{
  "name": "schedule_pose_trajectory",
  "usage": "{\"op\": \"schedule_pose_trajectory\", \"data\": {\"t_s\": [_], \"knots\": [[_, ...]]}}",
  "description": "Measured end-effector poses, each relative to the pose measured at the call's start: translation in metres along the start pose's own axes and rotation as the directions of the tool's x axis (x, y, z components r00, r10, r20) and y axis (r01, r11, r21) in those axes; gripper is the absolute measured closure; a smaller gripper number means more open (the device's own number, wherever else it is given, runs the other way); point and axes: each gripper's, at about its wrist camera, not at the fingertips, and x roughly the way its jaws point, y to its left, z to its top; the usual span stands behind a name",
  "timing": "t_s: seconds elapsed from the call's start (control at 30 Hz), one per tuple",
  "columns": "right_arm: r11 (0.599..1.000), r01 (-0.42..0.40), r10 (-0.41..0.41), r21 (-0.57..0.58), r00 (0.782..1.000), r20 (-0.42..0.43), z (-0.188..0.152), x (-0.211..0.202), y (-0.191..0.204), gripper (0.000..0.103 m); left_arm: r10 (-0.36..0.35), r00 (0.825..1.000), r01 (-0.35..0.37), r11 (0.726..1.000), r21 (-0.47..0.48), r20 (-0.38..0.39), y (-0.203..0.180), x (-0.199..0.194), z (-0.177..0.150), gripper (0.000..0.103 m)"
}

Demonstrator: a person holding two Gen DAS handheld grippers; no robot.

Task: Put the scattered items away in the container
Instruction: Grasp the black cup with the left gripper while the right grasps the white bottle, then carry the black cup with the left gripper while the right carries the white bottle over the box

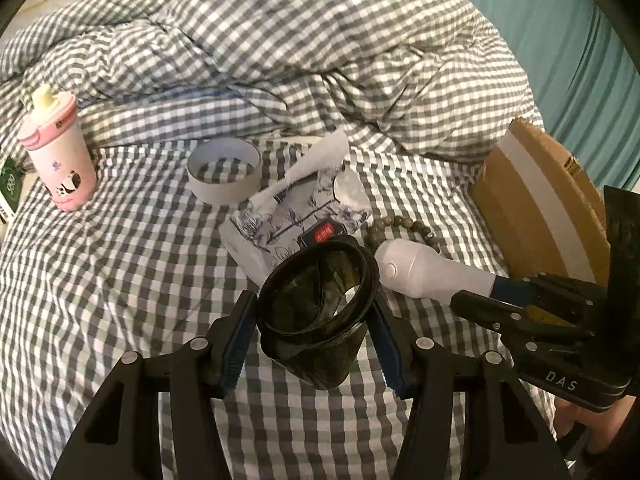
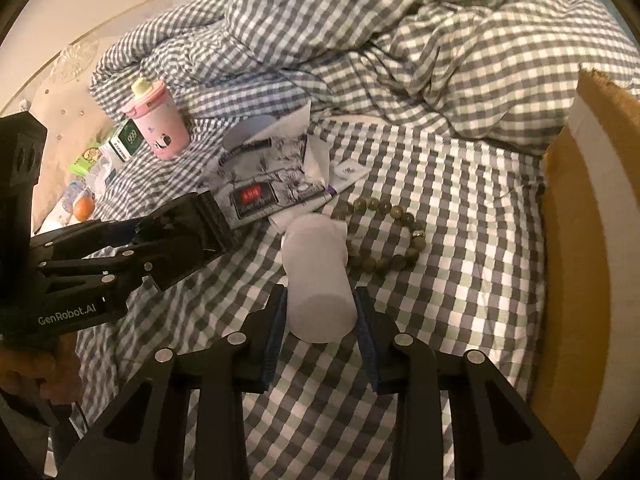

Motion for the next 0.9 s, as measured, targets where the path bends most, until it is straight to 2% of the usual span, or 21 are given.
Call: {"op": "schedule_pose_trajectory", "data": {"t_s": [0.9], "knots": [[0.999, 0.035, -0.034, -0.007, 0.994, 0.109, 0.004, -0.081, 0.016, 0.071, 0.004, 0.992, -0.006, 1.0, 0.013, 0.127, -0.025, -0.078, 0.014, 0.047]]}}
